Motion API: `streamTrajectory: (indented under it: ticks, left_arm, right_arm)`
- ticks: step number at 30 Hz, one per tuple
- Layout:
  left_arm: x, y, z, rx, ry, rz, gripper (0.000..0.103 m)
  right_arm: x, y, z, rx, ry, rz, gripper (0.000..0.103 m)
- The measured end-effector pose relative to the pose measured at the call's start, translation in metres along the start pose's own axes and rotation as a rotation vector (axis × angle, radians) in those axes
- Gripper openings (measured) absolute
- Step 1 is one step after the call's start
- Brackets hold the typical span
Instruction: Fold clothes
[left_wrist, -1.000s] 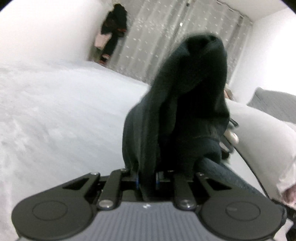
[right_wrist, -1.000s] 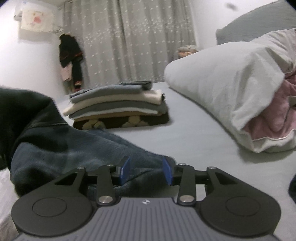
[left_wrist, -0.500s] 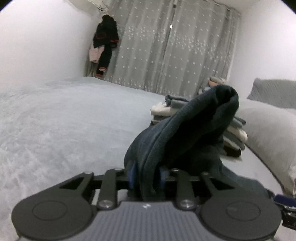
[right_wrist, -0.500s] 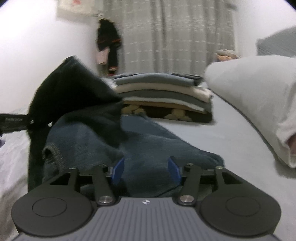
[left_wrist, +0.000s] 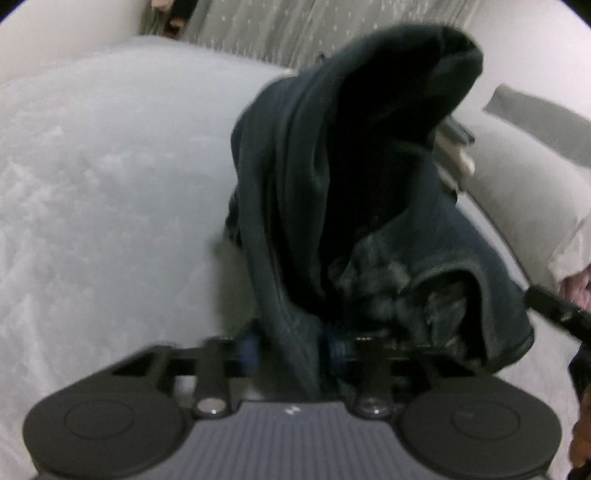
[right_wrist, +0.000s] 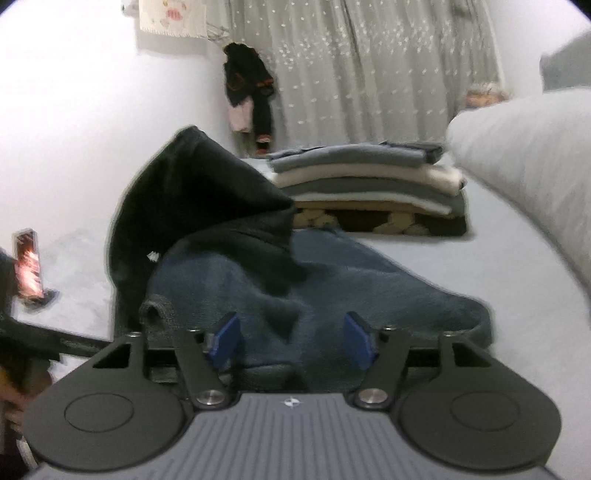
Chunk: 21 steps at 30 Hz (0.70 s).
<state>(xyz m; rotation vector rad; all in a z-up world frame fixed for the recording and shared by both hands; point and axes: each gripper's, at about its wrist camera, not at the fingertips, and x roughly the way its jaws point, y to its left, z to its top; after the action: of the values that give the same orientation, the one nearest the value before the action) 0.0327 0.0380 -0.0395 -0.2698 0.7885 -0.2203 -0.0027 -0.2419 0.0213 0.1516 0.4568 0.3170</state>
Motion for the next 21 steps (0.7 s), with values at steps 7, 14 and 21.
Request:
streamTrajectory:
  ticks: [7, 14, 21]
  left_arm:
    - [-0.023, -0.009, 0.002, 0.094, -0.112, 0.098, 0.007]
    - [-0.042, 0.008, 0.029, 0.143, -0.200, 0.222, 0.007]
    - [-0.022, 0.017, 0.075, 0.281, -0.264, 0.361, 0.007]
  right_arm:
    - [0.021, 0.024, -0.010, -0.059, 0.101, 0.079, 0.074]
    - [0.032, 0.038, -0.018, -0.057, 0.152, 0.148, 0.026]
    - [0.035, 0.029, -0.016, 0.019, 0.150, 0.122, 0.008]
